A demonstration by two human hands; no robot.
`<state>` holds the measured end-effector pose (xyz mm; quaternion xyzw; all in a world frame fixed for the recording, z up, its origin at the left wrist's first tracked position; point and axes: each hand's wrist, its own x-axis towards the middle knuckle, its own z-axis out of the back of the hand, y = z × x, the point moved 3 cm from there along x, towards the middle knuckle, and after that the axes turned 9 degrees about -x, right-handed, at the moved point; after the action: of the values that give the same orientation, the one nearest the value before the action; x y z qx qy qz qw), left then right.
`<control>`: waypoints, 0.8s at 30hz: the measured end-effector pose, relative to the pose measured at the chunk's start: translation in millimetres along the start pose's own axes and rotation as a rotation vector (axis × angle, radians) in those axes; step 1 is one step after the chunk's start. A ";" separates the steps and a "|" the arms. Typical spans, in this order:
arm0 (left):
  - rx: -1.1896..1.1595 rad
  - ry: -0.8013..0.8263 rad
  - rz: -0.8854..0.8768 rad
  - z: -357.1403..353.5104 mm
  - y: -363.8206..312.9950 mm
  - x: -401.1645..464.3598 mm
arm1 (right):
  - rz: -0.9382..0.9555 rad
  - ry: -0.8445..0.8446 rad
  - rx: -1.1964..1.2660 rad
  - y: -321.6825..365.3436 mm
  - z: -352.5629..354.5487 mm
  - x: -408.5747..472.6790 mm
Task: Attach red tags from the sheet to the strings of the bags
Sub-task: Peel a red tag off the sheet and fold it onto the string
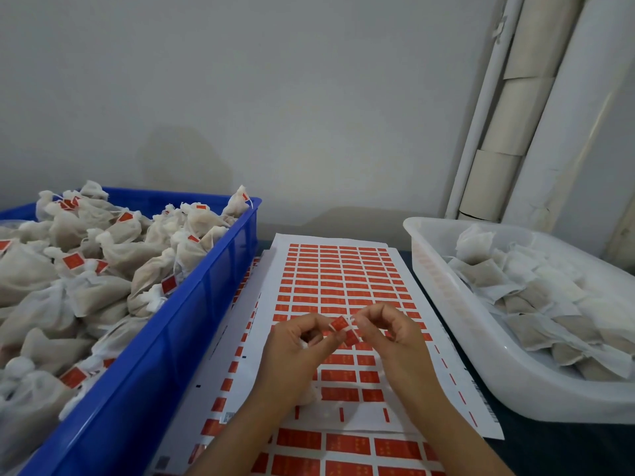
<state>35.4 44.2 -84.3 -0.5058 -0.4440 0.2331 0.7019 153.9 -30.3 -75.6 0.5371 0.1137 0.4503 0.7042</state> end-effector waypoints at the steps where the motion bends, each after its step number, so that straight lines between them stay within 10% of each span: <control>1: 0.007 -0.002 0.008 0.2 0.3 0.1 | 0.002 -0.007 -0.003 -0.1 0.5 -0.1; 24: 0.109 -0.056 -0.006 0.8 2.1 -0.4 | 0.259 0.015 -0.330 10.8 -0.2 -4.3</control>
<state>34.8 45.1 -86.3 -0.4587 -0.4516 0.2691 0.7163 145.8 -33.2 -67.8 0.4210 -0.0261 0.5535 0.7181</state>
